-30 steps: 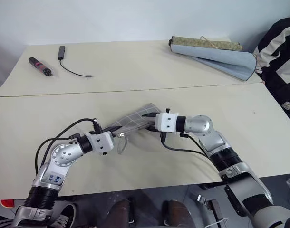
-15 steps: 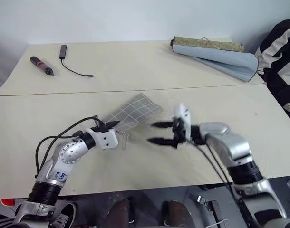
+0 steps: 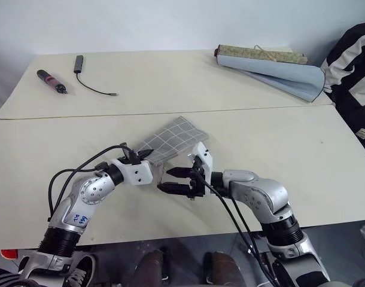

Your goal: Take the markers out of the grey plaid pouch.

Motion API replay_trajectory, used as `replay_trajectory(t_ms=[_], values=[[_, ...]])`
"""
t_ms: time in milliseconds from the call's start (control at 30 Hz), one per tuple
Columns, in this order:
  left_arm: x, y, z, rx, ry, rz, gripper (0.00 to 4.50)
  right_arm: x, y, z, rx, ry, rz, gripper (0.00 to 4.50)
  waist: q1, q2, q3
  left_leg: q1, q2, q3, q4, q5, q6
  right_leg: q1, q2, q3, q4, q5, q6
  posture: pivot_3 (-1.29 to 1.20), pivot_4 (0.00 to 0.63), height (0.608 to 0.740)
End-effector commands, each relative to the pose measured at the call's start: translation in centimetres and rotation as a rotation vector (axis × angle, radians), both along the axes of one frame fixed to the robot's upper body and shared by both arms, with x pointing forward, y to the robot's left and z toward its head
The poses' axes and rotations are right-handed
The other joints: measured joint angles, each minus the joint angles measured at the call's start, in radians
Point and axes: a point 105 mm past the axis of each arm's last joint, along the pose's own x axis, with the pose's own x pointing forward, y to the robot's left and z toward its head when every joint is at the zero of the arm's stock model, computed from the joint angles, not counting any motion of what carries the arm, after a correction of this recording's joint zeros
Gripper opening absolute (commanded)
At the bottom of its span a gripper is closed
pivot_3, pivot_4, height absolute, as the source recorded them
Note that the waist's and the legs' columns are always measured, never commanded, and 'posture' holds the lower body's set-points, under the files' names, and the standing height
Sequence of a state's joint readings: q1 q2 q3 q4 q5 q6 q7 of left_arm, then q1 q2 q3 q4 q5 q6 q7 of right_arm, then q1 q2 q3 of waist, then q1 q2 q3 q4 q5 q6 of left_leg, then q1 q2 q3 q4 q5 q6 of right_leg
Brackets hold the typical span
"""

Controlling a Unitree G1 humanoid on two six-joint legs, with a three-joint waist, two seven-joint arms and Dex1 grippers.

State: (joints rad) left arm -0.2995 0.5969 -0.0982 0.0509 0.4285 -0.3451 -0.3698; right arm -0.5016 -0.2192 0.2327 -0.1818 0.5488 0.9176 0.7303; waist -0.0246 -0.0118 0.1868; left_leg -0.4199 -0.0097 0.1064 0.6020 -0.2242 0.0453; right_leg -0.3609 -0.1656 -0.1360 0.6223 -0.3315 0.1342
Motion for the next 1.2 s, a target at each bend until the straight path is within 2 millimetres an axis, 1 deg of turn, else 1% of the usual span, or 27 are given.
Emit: replay_trajectory(t_ms=[33, 100, 167, 367, 433, 467, 533, 600, 767, 800, 900, 1000, 1100, 1200], values=[[-0.4, -0.7, 1.1, -0.02, -0.04, -0.02, 0.0, 0.3, 0.7, 1.0, 0.027, -0.037, -0.012, 3.76, 0.0, 0.0, 0.0, 0.0, 0.0, 0.0, 0.0, 0.0, 0.0, 0.0, 0.0, 0.0, 0.0, 0.0, 0.0, 0.0, 0.15, 0.74], [-0.4, -0.7, 1.1, -0.024, -0.039, -0.019, 0.0, 0.6, 0.8, 1.1, 0.046, -0.027, -0.031, 3.39, -0.001, 0.0, 0.0, 0.0, 0.0, 0.0, 0.0, 0.001, 0.001, 0.0, 0.0, 0.0, 0.0, 0.0, 0.0, 0.0, 0.15, 0.74], [-0.5, -0.7, 1.1, -0.027, -0.037, -0.02, 0.0, 0.7, 0.7, 1.0, 0.042, -0.028, -0.039, 2.82, 0.0, 0.0, 0.0, 0.0, 0.0, 0.0, 0.0, 0.001, 0.002, 0.0, 0.0, 0.0, 0.0, 0.0, 0.0, 0.0, 0.15, 0.74], [-0.5, -0.7, 1.1, -0.042, -0.032, -0.018, 0.0, 1.1, 0.1, 0.7, 0.015, -0.048, -0.047, 0.72, 0.0, 0.0, 0.0, 0.0, 0.0, 0.0, 0.001, 0.001, 0.002, 0.0, 0.0, 0.0, 0.0, 0.0, 0.0, 0.0, 0.15, 0.74], [-0.5, -0.6, 1.1, -0.044, -0.028, -0.018, 0.0, 1.2, -0.2, 0.7, 0.007, -0.055, -0.052, 0.08, 0.0, 0.0, 0.0, 0.0, 0.0, 0.0, 0.001, 0.001, 0.002, 0.0, 0.0, 0.0, 0.0, 0.0, 0.0, 0.0, 0.15, 0.74], [-0.6, -0.5, 1.1, -0.051, -0.024, -0.016, 0.0, 1.3, -0.5, 0.7, 0.005, -0.059, -0.052, 0.03, -0.001, 0.0, 0.0, 0.0, 0.0, 0.0, 0.001, 0.001, 0.002, 0.0, 0.0, 0.0, 0.0, 0.0, 0.0, 0.0, 0.15, 0.74], [-0.9, 0.1, 1.1, -0.115, 0.014, -0.017, 0.0, 1.7, -1.6, 1.0, -0.002, -0.083, -0.055, 0.03, -0.001, 0.0, 0.0, 0.0, 0.0, 0.0, 0.001, 0.001, 0.002, 0.0, 0.0, 0.0, 0.0, 0.0, 0.0, 0.0, 0.15, 0.74], [-1.4, 0.8, 1.1, -0.142, 0.041, -0.033, 0.0, 2.4, -2.9, 1.1, -0.035, -0.119, -0.069, 0.03, -0.001, 0.0, 0.0, 0.0, 0.0, 0.0, 0.001, 0.001, 0.003, 0.0, 0.0, 0.0, 0.0, 0.0, 0.0, 0.0, 0.15, 0.74], [-2.4, 1.1, 0.9, -0.217, 0.116, -0.071, 0.0, 3.7, -4.8, 1.3, -0.075, -0.159, -0.09, 0.03, -0.002, 0.0, 0.0, 0.0, 0.001, 0.0, 0.002, 0.001, 0.003, 0.0, 0.0, 0.0, 0.0, 0.0, 0.0, 0.0, 0.15, 0.74], [-2.6, 1.3, 0.6, -0.233, 0.146, -0.078, 0.0, 4.2, -5.5, 1.5, -0.09, -0.179, -0.104, 0.03, -0.002, 0.0, 0.0, 0.0, 0.001, 0.0, 0.002, 0.001, 0.003, 0.0, 0.0, 0.0, 0.0, 0.0, 0.0, 0.0, 0.15, 0.74], [-3.4, 1.8, 0.0, -0.23, 0.19, -0.092, 0.0, 5.5, -7.1, 2.1, -0.135, -0.241, -0.136, 0.03, -0.002, 0.0, 0.0, 0.0, 0.001, 0.001, 0.003, 0.0, 0.004, 0.001, 0.0, 0.0, 0.0, 0.0, 0.0, 0.0, 0.15, 0.74], [-4.0, 2.0, -0.2, -0.239, 0.212, -0.103, 0.0, 6.0, -7.9, 2.4, -0.167, -0.283, -0.132, 0.03, -0.001, 0.0, 0.0, -0.001, 0.001, 0.001, 0.004, 0.0, 0.004, 0.0, 0.0, 0.0, 0.0, 0.0, 0.0, 0.0, 0.15, 0.74], [-4.2, 3.0, -0.3, -0.231, 0.223, -0.081, 0.0, 6.7, -9.9, 3.3, -0.191, -0.318, -0.158, 0.03, -0.001, 0.0, 0.0, -0.001, 0.003, 0.001, 0.005, 0.0, 0.003, 0.001, 0.0, 0.0, 0.0, 0.0, 0.0, 0.0, 0.15, 0.74], [-4.2, 3.9, -0.1, -0.238, 0.222, -0.061, 0.0, 7.5, -11.8, 3.1, -0.233, -0.325, -0.194, 0.03, 0.0, 0.0, 0.0, -0.001, 0.003, 0.001, 0.006, -0.001, 0.004, 0.001, 0.0, 0.0, 0.0, 0.0, 0.0, 0.0, 0.15, 0.74]])
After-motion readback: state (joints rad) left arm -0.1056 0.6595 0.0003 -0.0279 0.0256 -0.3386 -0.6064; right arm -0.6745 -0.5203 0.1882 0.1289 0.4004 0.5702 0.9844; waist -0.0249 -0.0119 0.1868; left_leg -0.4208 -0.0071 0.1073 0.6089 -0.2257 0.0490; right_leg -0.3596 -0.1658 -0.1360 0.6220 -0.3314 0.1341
